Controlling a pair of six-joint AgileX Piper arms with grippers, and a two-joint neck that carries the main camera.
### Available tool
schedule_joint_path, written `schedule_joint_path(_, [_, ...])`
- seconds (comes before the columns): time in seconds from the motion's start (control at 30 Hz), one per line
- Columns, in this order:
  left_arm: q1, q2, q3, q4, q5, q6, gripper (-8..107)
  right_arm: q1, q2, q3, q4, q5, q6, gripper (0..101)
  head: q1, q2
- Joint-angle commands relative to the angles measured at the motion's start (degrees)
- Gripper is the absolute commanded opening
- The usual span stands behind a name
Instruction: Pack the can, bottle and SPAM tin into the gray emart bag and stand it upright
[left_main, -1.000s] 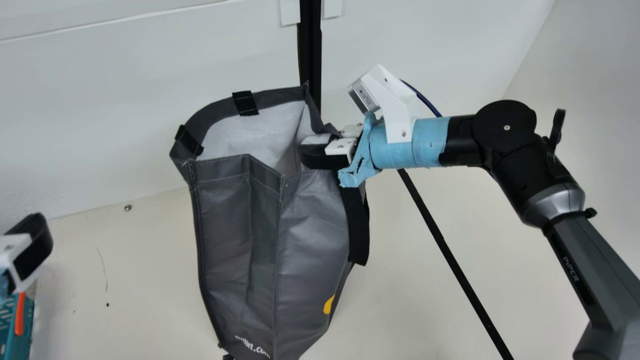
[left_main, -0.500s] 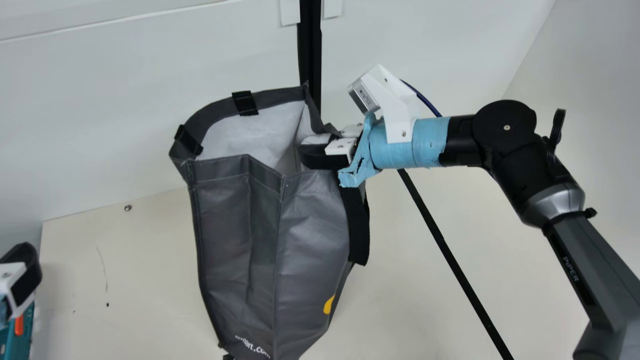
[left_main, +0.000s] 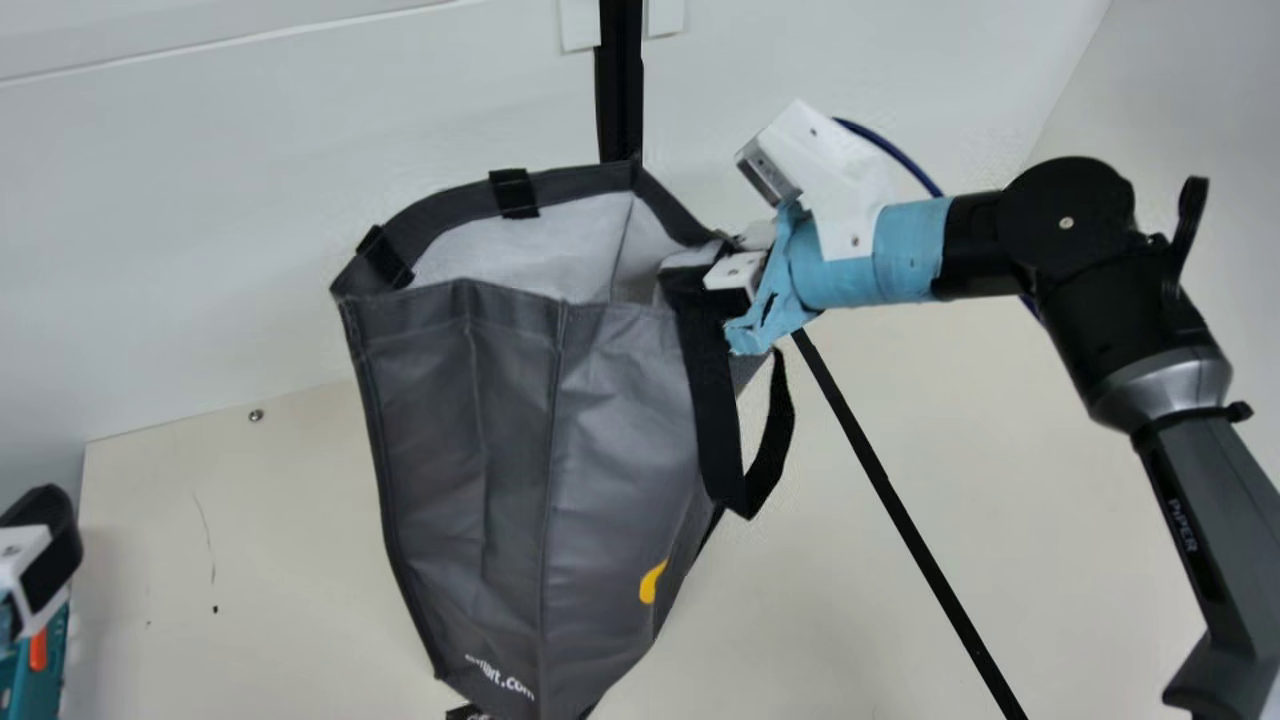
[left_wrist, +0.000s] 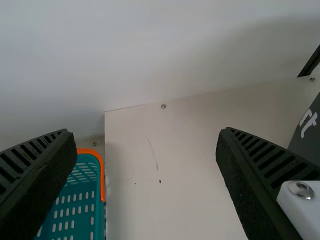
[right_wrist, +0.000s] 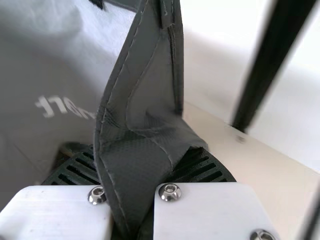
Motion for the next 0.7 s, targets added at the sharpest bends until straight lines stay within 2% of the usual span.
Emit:
schedule_joint_path(0.0, [0.00,0.00,0.00,0.00,0.00,0.00,90,-0.75,0.22,-1.74,-3.63,-0.11,0.56,0,-1.30,-0.05])
schedule_joint_path(0.3, [0.00,0.00,0.00,0.00,0.00,0.00,90,-4.33,1.53,-6.89,-11.79,0.53,2.98,0,-1.30,-0.05])
schedule_joint_path(0.67, [0.00,0.00,0.00,0.00,0.00,0.00,90,-10.82,3.56,-13.47,-18.62,1.67,3.53,0,-1.30,-0.05])
